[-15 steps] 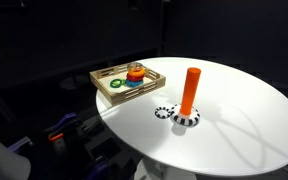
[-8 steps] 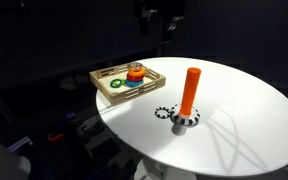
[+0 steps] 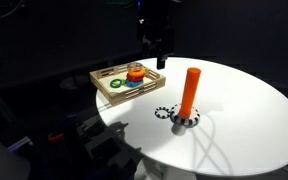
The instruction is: Pick up the white and black striped ring that is on the table and move it into the wooden tray
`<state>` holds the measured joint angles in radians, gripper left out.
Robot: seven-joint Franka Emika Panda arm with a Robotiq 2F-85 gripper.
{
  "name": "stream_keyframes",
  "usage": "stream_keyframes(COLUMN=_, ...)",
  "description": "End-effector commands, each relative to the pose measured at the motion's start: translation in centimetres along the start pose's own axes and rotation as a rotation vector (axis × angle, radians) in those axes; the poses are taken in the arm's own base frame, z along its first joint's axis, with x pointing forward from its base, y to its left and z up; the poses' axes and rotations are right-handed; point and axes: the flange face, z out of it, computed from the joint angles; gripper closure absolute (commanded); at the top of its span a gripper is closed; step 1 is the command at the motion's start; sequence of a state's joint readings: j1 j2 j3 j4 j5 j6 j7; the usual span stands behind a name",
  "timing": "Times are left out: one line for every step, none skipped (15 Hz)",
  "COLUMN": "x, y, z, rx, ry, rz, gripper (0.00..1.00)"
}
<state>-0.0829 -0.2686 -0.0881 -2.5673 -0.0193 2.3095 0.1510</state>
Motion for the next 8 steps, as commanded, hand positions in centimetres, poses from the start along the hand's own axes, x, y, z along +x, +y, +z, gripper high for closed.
stream_keyframes(x=0.04, y=0.00, z=0.01, rx=0.001, ry=0.000, rz=0.001, gripper=0.00)
stream_keyframes(x=0.04, y=0.00, z=0.00, rx=0.002, ry=0.000, rz=0.002, gripper=0.00)
stream_keyframes(x=0.05, y=0.00, z=0.00, rx=0.002, ry=0.001, rz=0.002, gripper=0.00)
stream_keyframes(x=0.05, y=0.00, z=0.00, rx=0.002, ry=0.001, rz=0.002, gripper=0.00)
stream_keyframes(x=0.40, y=0.11, z=0.04, rx=-0.008, ry=0.025, rz=0.037, gripper=0.00)
stream_keyframes(x=0.50, y=0.17, z=0.17, rx=0.001, ry=0.025, rz=0.051, gripper=0.00)
stream_keyframes(x=0.77, y=0.32, z=0.38, rx=0.000, ry=0.037, rz=0.077, gripper=0.00)
stream_keyframes(x=0.94, y=0.37, z=0.66, rx=0.002, ry=0.033, rz=0.088, gripper=0.00)
